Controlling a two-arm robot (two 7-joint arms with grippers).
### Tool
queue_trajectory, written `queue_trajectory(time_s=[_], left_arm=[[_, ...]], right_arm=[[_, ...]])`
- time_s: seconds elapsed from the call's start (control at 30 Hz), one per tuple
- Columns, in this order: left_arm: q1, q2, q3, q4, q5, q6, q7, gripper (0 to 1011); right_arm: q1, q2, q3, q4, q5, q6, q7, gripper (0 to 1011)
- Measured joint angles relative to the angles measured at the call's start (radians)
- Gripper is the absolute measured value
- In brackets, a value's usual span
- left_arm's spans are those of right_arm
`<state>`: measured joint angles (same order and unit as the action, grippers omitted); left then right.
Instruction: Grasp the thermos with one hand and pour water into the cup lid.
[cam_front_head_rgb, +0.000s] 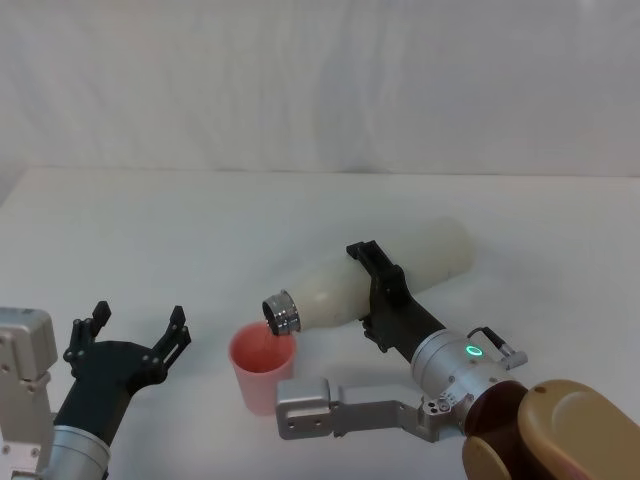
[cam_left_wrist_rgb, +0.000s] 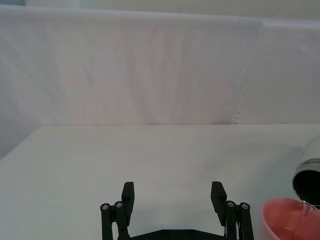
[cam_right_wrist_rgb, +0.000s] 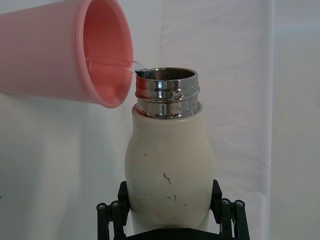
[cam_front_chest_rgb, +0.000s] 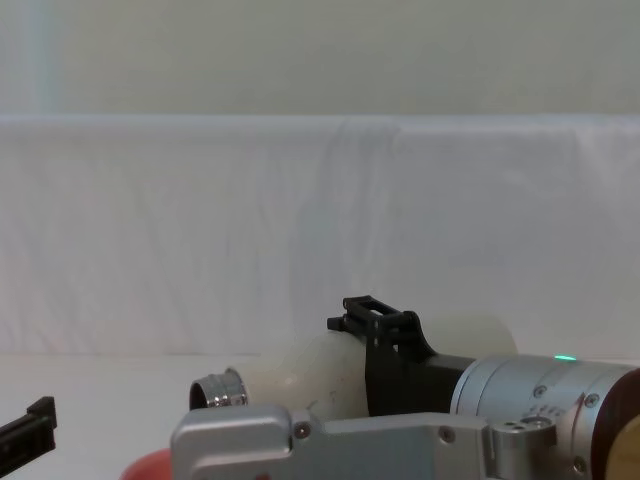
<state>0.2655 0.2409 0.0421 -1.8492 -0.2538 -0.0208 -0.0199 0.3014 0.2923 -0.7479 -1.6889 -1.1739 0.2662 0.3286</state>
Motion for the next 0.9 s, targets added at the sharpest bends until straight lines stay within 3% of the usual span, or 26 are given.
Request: queue_trajectory(time_s=[0.9], left_arm=[[0.0,0.0,0.0,0.0,0.0,0.0,0.0,1001]], right_arm=[[0.001,0.001,-0.005,-0.005,-0.012,0.003,0.007,957]])
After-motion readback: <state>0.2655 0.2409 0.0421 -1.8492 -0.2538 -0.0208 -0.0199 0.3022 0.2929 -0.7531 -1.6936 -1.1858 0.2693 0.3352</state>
